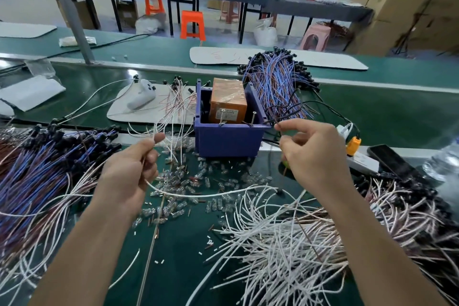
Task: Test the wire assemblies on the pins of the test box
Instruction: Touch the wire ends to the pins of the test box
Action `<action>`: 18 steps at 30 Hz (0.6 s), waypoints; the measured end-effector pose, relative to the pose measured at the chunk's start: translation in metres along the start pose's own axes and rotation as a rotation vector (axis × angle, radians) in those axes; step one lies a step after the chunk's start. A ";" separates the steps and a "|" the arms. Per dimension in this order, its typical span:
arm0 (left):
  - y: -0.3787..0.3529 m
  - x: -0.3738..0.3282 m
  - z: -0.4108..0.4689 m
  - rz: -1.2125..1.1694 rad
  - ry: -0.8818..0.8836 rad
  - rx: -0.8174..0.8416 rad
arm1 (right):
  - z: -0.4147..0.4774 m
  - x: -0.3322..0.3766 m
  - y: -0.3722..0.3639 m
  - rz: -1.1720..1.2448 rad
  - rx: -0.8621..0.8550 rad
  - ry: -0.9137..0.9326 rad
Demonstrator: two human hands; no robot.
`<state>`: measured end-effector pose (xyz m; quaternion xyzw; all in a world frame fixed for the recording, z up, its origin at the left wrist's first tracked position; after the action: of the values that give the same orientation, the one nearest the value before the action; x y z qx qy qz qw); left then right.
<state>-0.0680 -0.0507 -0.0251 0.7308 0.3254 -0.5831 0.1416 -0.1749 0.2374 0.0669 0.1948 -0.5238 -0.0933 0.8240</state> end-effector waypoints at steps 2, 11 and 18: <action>-0.001 -0.003 0.000 0.049 -0.002 -0.033 | 0.007 0.001 0.003 -0.092 -0.002 0.043; -0.008 -0.015 0.003 0.189 -0.133 -0.080 | 0.031 -0.003 -0.002 -0.232 0.080 0.108; -0.016 -0.030 0.008 0.443 -0.279 -0.132 | 0.046 -0.002 0.003 -0.191 0.130 0.110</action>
<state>-0.0880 -0.0530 0.0041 0.6860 0.1723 -0.6105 0.3565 -0.2180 0.2307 0.0836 0.3018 -0.4618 -0.1262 0.8245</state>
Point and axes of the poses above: each hand's wrist, its own z-axis towards the middle knuckle, its own y-axis out of the back of the hand, x = y × z, the point moved 5 cm from there along z, towards the middle knuckle, and after that the axes turned 11 degrees about z, right-handed, at the moved point
